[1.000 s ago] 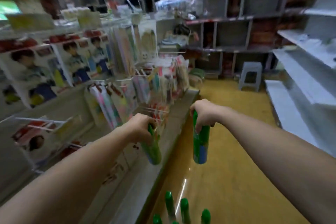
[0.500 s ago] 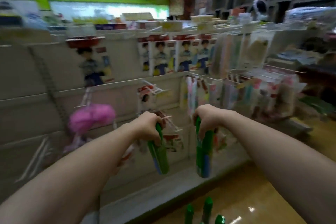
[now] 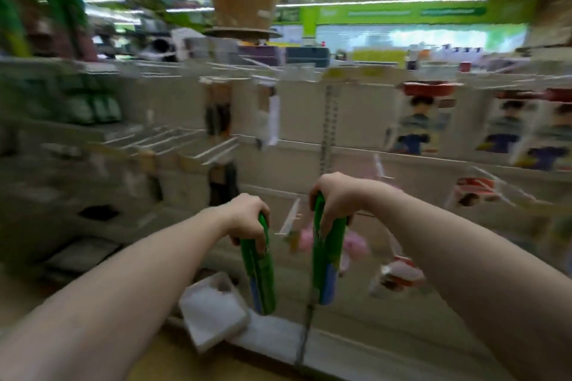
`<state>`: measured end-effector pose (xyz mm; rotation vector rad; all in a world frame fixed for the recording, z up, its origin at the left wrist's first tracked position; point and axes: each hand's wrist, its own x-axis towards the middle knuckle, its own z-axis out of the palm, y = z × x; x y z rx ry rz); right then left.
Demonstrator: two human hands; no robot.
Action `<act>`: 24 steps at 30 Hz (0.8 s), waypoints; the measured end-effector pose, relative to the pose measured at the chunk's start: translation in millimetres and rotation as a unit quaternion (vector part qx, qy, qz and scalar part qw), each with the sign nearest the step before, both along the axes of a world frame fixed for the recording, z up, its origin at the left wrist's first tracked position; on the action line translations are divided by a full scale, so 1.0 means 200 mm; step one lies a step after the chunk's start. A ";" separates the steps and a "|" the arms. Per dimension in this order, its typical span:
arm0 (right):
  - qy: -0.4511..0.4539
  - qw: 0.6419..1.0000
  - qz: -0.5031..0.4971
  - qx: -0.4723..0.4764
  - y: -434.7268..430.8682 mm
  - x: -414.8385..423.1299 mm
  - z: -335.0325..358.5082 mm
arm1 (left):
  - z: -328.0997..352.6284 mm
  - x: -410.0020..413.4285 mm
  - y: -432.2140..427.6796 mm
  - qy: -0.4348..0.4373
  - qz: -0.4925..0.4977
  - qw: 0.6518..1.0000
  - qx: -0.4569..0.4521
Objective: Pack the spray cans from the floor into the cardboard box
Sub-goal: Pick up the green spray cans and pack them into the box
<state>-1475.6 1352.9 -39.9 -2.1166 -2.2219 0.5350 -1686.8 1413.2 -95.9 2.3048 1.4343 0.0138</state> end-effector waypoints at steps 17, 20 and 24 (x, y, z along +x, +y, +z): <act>-0.024 0.916 0.392 -0.084 0.76 -2.40 -0.46 | -0.36 -2.29 -0.18 0.079 0.391 0.915 -0.059; -0.044 0.880 0.464 -0.095 0.82 -2.73 -0.58 | -0.50 -2.52 -0.27 0.070 0.461 0.879 -0.101; -0.061 0.838 0.526 -0.131 0.89 -3.13 -0.78 | -0.64 -2.76 -0.34 0.058 0.553 0.819 -0.140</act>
